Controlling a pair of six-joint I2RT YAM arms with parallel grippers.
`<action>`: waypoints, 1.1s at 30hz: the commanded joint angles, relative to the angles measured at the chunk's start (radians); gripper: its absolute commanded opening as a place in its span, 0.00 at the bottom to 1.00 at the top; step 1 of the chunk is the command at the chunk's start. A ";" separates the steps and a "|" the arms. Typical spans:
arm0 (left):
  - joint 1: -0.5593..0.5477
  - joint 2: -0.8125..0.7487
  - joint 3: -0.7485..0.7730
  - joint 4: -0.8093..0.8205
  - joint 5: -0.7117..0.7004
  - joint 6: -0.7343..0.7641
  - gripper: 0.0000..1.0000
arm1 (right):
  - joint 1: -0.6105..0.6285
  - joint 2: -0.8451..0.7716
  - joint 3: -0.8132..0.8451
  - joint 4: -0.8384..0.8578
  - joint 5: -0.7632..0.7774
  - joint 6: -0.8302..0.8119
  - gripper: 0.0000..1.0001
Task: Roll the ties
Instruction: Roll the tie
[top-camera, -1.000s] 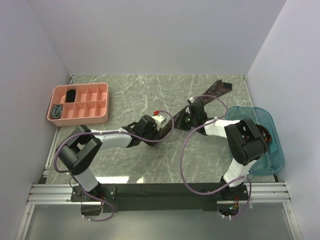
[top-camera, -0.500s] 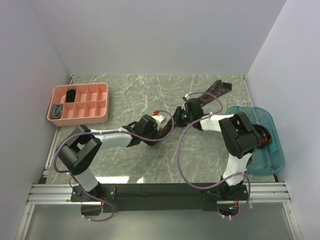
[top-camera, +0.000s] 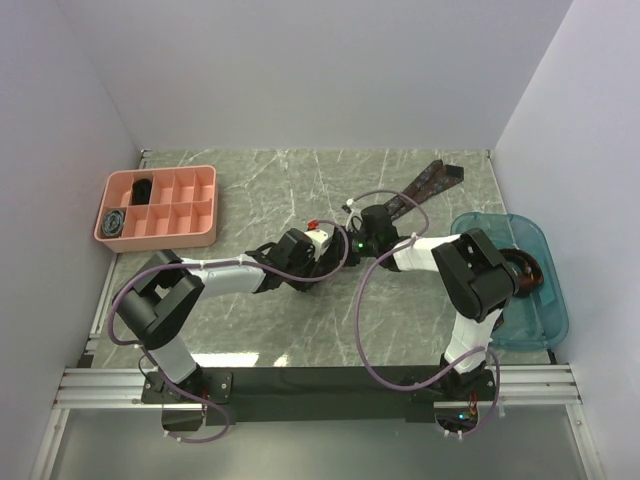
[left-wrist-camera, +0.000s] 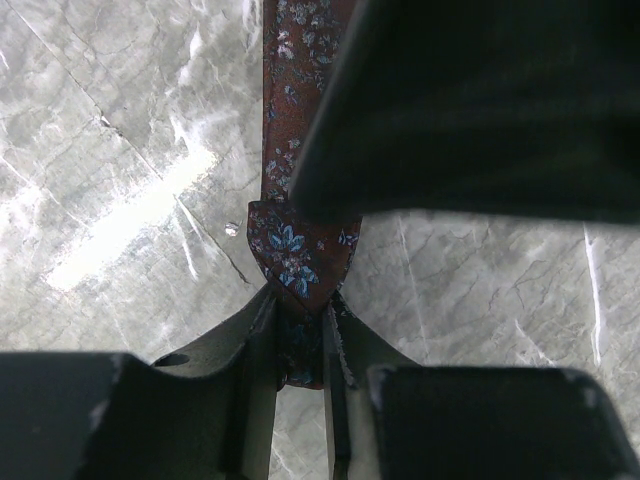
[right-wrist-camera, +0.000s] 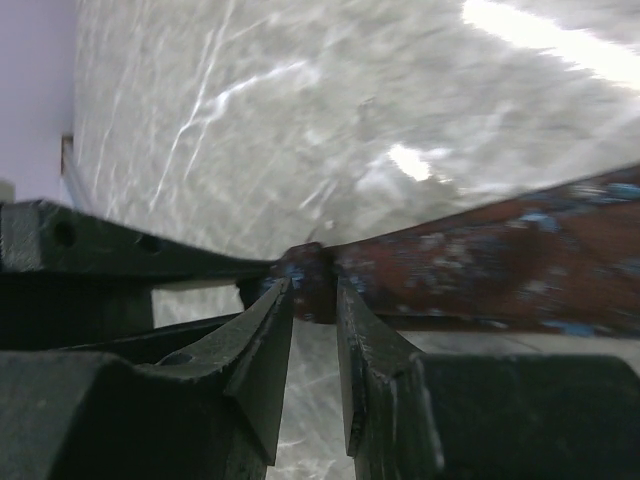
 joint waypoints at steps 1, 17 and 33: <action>-0.005 0.022 0.018 -0.029 -0.001 0.003 0.25 | 0.023 0.018 0.033 0.040 -0.061 -0.037 0.32; -0.005 0.033 0.019 -0.028 0.013 0.005 0.26 | 0.038 0.079 0.033 -0.004 -0.006 -0.077 0.30; -0.005 0.038 0.015 -0.023 0.011 -0.001 0.27 | 0.034 0.061 0.031 -0.026 -0.021 -0.100 0.19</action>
